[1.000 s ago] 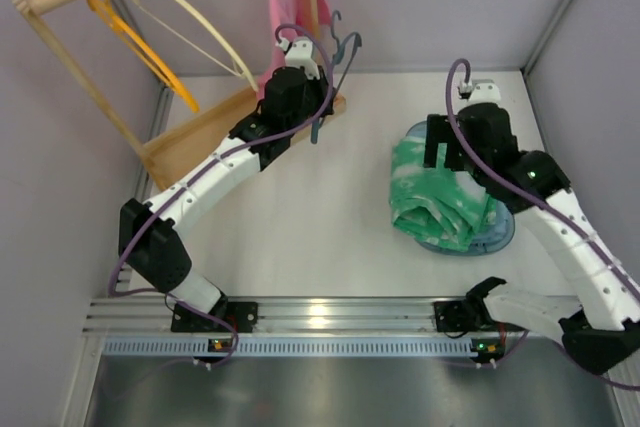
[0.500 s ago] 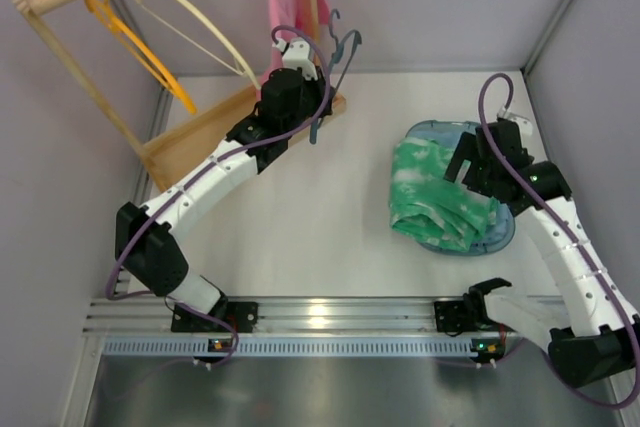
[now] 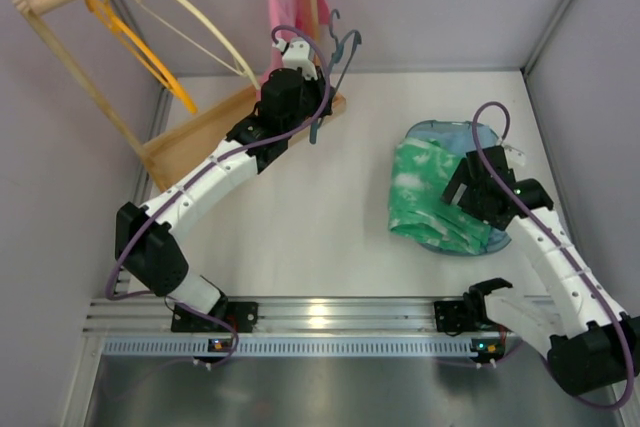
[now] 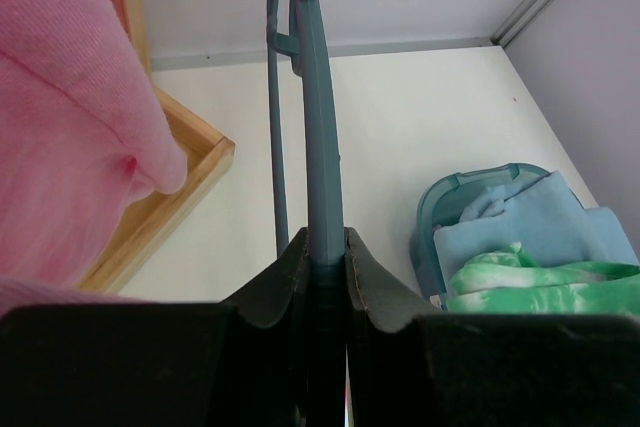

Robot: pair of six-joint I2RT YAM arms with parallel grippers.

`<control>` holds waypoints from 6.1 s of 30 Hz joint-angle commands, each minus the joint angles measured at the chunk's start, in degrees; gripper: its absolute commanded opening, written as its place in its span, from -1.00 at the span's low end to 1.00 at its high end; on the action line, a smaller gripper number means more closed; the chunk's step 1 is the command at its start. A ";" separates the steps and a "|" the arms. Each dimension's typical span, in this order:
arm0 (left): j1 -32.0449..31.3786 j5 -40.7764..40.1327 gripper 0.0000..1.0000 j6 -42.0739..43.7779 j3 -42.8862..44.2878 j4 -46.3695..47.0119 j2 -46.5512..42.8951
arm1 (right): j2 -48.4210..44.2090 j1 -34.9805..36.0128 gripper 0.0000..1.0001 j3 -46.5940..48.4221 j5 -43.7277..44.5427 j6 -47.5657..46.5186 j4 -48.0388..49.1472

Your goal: Remove the trousers from the hanger

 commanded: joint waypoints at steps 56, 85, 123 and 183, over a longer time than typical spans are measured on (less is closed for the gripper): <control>0.08 -0.50 -1.00 1.50 1.10 4.78 -1.22 | 10.93 -19.07 0.13 -7.24 -10.76 -20.67 20.57; 0.79 -2.17 -1.00 3.44 0.92 5.14 -2.00 | 14.02 -19.69 -1.00 23.46 -9.96 -31.14 5.10; 1.23 0.99 -1.00 3.61 -0.22 5.31 -3.24 | 23.94 -2.28 0.63 18.38 -10.07 -24.28 7.71; 1.23 -24.38 -1.00 -5.61 50.11 -46.45 -3.61 | 32.12 -4.66 0.85 46.38 -28.34 -25.95 13.62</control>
